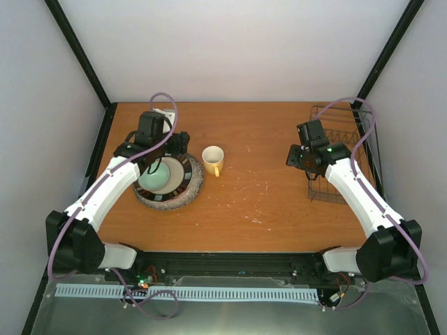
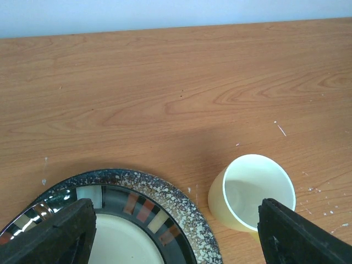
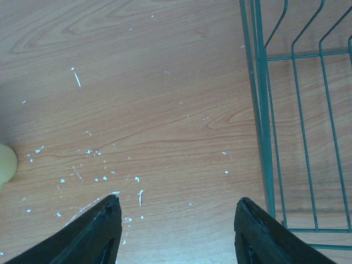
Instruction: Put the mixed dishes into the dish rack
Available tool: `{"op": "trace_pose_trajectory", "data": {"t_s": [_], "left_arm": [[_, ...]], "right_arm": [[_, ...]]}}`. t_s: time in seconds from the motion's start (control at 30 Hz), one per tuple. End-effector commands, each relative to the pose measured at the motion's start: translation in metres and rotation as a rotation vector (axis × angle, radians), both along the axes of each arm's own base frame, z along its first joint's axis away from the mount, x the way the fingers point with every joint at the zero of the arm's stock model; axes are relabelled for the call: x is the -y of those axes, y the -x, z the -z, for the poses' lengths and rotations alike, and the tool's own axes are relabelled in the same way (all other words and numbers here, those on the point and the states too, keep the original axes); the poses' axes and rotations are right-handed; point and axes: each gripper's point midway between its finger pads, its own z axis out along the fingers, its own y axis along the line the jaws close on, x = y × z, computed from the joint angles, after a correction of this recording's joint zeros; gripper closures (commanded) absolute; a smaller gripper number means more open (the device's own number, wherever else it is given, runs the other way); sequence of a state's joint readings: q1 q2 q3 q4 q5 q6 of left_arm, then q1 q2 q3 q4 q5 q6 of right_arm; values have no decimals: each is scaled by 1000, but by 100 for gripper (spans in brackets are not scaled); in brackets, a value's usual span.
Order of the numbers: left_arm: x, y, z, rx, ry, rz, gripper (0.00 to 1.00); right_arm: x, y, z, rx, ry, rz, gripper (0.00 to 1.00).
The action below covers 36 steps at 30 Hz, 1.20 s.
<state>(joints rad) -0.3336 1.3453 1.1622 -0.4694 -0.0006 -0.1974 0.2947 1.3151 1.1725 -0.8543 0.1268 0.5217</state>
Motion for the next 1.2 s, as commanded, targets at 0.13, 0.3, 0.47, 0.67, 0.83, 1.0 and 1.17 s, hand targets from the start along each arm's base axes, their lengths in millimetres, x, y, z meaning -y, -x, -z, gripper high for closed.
{"op": "trace_pose_trajectory", "data": {"t_s": [0.13,0.3,0.47,0.67,0.83,1.0,1.17], "left_arm": [[1,3,-6,20,13,-7,19],[2,2,-3,16,16,-9,19],[1,3,-1,14,16,-10,19],[0,5,2,15,13,-14,19],[-1,6,3,15,13,-19,19],[-3,6,3,17,6,-25,19],[-5,7,5,13,-3,-29,19]], "right_arm": [[19,0,-6,0,80,54,43],[40,5,3,-53,95,126,47],[45,6,26,-134,57,105,61],[44,7,50,-217,76,75,67],[47,4,58,-236,87,88,66],[53,0,67,-258,109,103,66],[54,-3,83,-296,119,96,72]]}}
